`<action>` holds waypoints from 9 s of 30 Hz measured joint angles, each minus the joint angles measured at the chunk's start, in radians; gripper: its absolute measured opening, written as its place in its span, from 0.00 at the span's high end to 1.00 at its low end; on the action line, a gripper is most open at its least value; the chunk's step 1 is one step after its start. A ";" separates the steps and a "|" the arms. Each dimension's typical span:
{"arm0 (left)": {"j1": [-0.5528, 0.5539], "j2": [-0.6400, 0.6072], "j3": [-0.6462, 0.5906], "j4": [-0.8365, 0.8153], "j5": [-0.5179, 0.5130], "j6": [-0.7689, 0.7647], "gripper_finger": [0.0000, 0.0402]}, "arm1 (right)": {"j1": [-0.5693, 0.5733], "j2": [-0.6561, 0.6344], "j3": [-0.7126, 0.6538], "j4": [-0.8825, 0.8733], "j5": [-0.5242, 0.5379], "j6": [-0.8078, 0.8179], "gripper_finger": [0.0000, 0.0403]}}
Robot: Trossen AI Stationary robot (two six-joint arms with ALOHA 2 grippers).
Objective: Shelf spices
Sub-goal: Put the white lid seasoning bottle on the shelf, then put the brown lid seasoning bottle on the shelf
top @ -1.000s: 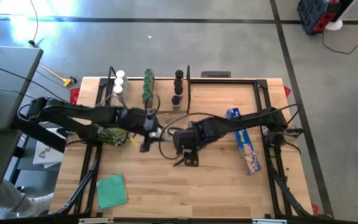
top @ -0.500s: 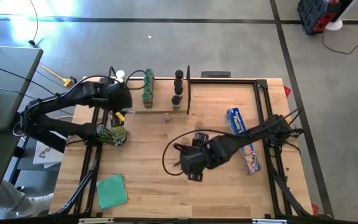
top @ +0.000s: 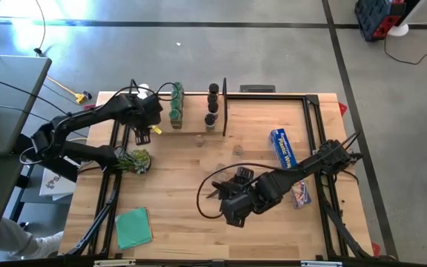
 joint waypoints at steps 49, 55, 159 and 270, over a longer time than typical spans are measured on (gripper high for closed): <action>0.060 0.013 -0.013 0.018 -0.073 0.011 0.44 | -0.003 0.000 0.000 0.004 0.004 -0.004 0.23; 0.060 0.013 -0.013 0.002 -0.071 0.012 0.44 | -0.003 0.000 0.000 0.004 0.003 -0.004 0.23; -0.012 0.020 0.183 -0.196 0.082 -0.249 0.54 | -0.003 0.001 -0.001 0.049 0.011 -0.044 0.23; -0.486 -0.618 -0.139 0.867 0.481 -0.393 0.54 | -0.411 0.288 -0.163 0.188 -0.210 0.130 0.23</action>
